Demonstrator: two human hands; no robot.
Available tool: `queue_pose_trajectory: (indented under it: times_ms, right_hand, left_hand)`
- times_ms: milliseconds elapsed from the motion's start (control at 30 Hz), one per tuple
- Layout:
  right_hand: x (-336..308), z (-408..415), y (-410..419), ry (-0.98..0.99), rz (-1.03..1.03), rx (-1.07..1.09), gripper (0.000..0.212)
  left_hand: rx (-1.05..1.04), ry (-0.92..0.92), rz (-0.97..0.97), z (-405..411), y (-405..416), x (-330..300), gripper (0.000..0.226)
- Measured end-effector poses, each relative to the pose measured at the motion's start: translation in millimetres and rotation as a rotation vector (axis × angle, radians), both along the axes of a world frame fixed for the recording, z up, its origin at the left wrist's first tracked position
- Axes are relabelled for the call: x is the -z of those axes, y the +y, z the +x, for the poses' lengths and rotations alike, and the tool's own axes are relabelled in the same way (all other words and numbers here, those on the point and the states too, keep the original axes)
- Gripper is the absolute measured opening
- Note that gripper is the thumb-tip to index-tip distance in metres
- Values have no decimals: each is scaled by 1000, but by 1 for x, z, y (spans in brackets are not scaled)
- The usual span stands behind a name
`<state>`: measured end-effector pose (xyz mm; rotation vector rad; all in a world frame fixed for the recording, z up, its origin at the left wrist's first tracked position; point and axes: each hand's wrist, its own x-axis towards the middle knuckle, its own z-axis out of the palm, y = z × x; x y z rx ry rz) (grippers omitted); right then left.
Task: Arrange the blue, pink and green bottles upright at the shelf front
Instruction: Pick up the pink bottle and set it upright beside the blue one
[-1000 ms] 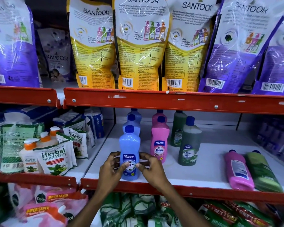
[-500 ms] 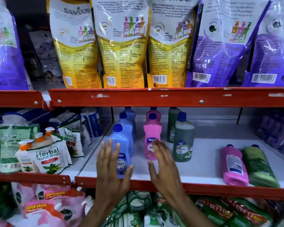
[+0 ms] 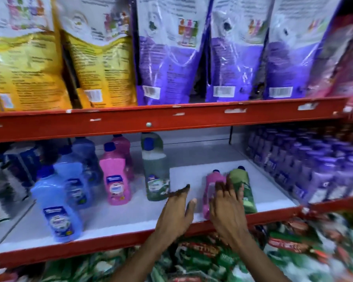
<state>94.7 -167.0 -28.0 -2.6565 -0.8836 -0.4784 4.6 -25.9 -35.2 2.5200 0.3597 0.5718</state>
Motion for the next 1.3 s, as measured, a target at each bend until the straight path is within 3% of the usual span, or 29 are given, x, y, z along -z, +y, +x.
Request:
queue_pose_trajectory:
  times_ms: [133, 300, 400, 533, 700, 767, 867, 1067, 1300]
  right_hand:
    - [-2, 13, -15, 117, -77, 43, 25]
    - [-2, 21, -16, 187, 48, -9, 19]
    - [-1, 23, -16, 222, 87, -41, 17]
    - [-3, 18, -16, 287, 218, -99, 20]
    - [-12, 4, -8, 364, 499, -62, 13]
    - [-14, -4, 1, 474, 622, -116, 31]
    - [-21, -33, 28, 618, 737, -307, 23]
    - [-22, -104, 103, 581, 783, -465, 25]
    - [-9, -143, 159, 547, 730, -470, 26]
  left_hand:
    - [-76, 235, -204, 60, -14, -11, 42]
    - [-115, 359, -576, 100, -15, -23, 52]
    - [-124, 404, -664, 105, -14, -29, 55]
    - [-150, 319, -831, 102, -12, -36, 25]
    - [-70, 27, -1029, 63, -1, -35, 31]
    - [-30, -70, -1016, 36, 12, -38, 29]
    - [63, -209, -960, -19, 43, -42, 40]
    - [8, -409, -738, -115, 98, -26, 43]
    - [-162, -415, -633, -151, 136, -7, 47]
